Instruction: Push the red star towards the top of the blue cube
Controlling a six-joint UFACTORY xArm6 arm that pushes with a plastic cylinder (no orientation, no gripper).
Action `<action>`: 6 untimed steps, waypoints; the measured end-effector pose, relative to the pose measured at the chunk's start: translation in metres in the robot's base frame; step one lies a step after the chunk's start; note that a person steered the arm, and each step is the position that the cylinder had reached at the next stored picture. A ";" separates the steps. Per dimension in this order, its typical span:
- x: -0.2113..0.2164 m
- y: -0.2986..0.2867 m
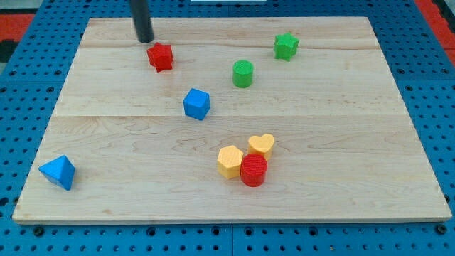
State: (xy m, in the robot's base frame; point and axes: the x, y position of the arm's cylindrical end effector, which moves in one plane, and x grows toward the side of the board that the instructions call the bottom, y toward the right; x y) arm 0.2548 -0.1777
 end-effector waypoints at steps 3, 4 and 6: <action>0.022 -0.002; 0.016 0.057; 0.069 0.106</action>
